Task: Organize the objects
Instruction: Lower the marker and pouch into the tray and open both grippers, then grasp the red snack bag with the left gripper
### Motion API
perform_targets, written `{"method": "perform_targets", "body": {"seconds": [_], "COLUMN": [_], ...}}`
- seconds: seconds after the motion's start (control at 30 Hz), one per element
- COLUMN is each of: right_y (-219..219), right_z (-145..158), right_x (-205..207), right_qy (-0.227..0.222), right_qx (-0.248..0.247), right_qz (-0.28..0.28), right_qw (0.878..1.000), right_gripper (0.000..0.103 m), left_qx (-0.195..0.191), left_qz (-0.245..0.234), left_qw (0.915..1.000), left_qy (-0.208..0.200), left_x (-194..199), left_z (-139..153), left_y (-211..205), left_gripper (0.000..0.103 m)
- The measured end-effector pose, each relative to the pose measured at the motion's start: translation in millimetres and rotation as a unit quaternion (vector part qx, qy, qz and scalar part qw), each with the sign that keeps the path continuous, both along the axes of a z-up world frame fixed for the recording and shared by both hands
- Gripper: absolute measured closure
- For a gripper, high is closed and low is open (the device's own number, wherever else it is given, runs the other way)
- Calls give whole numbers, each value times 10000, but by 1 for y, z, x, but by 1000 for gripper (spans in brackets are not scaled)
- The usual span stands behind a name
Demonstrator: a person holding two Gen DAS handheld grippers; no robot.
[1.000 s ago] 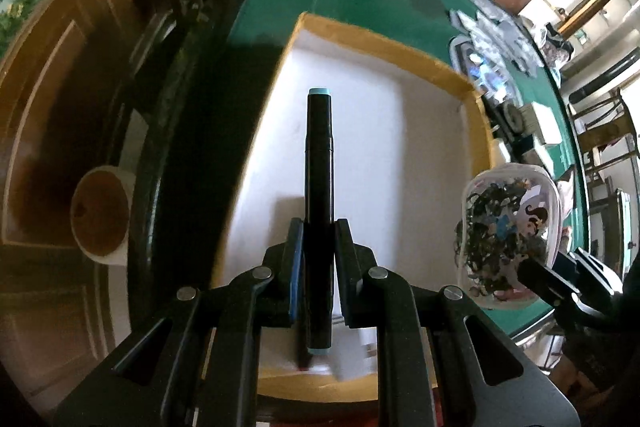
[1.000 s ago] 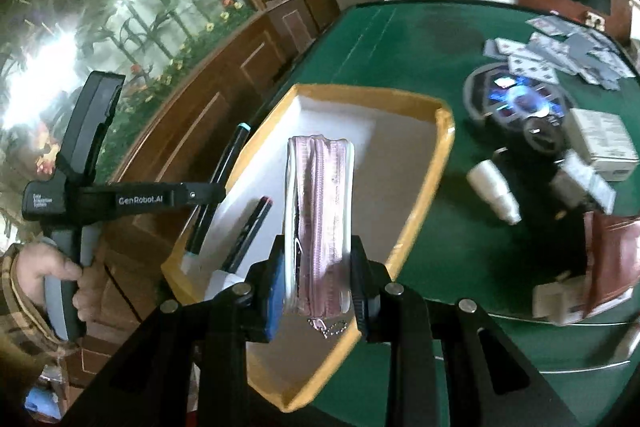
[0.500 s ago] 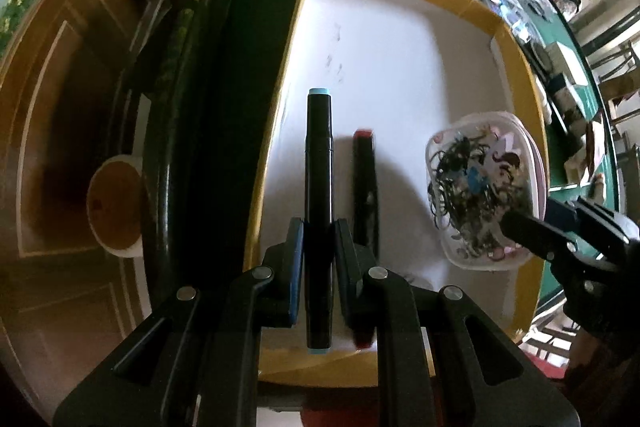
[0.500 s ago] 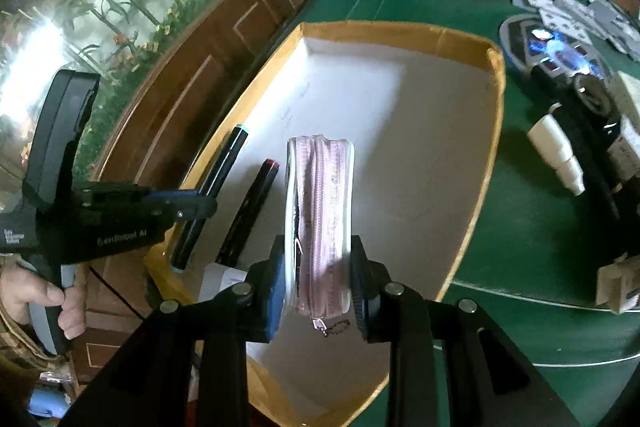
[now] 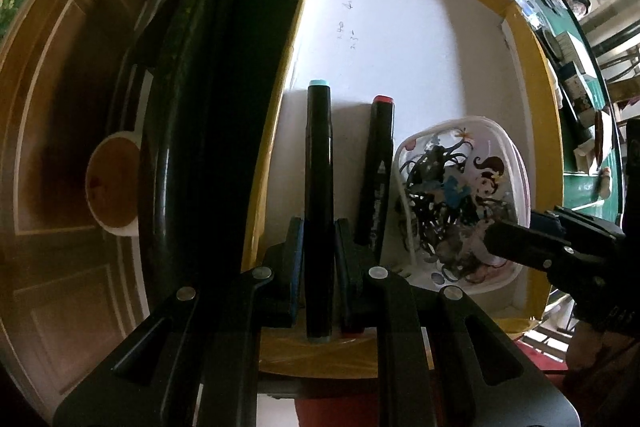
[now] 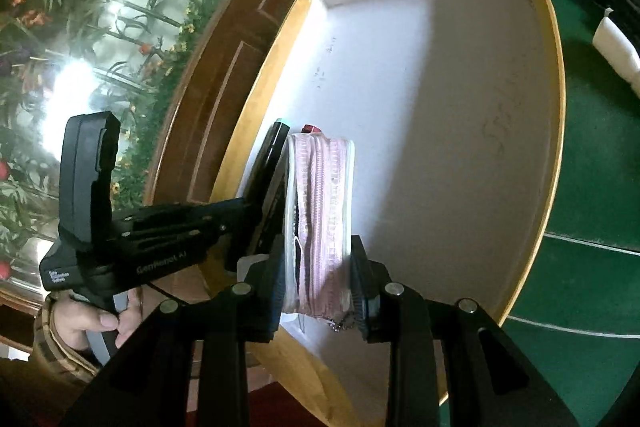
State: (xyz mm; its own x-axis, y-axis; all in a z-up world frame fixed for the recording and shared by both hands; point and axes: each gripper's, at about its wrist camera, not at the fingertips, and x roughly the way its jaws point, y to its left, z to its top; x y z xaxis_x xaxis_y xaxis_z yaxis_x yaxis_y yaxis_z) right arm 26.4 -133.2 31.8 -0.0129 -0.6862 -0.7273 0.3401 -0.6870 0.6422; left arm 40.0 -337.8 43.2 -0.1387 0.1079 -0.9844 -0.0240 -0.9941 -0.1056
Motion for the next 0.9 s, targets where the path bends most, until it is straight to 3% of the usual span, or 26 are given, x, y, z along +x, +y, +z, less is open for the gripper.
{"method": "perform_targets", "body": {"seconds": [0.13, 0.2, 0.23, 0.27, 0.43, 0.57, 0.8, 0.9], "right_y": [-3, -4, -3, -1, 15, 36, 102, 136], "right_z": [8, 15, 20, 23, 39, 43, 54, 55], "right_x": [2, 4, 6, 7, 7, 5, 3, 3], "right_qy": [237, 433, 524, 596, 932, 926, 1006, 1010], "right_qx": [272, 451, 486, 493, 456, 408, 694, 771], "right_qz": [16, 20, -21, -61, -318, -635, -1392, -1761], "right_qw": [9993, 9980, 9974, 9970, 9941, 9928, 9827, 9761], "right_gripper": [66, 54, 34, 21, 21, 20, 19, 18], "left_qx": [45, 86, 101, 122, 20, -5, 195, 309], "left_qz": [-6, -8, -9, 16, 276, 208, -228, -482], "left_qw": [10000, 10000, 9999, 9999, 9986, 9968, 9958, 9942], "left_qy": [-4, 12, 17, 54, 458, 771, 860, 909], "left_x": [-1, 0, 1, 1, 2, -3, -14, -18], "left_z": [2, 3, 4, 5, 20, 34, 45, 51], "left_y": [1, 1, 2, 2, 6, 23, 76, 104], "left_gripper": [89, 87, 86, 84, 62, 55, 50, 44]}}
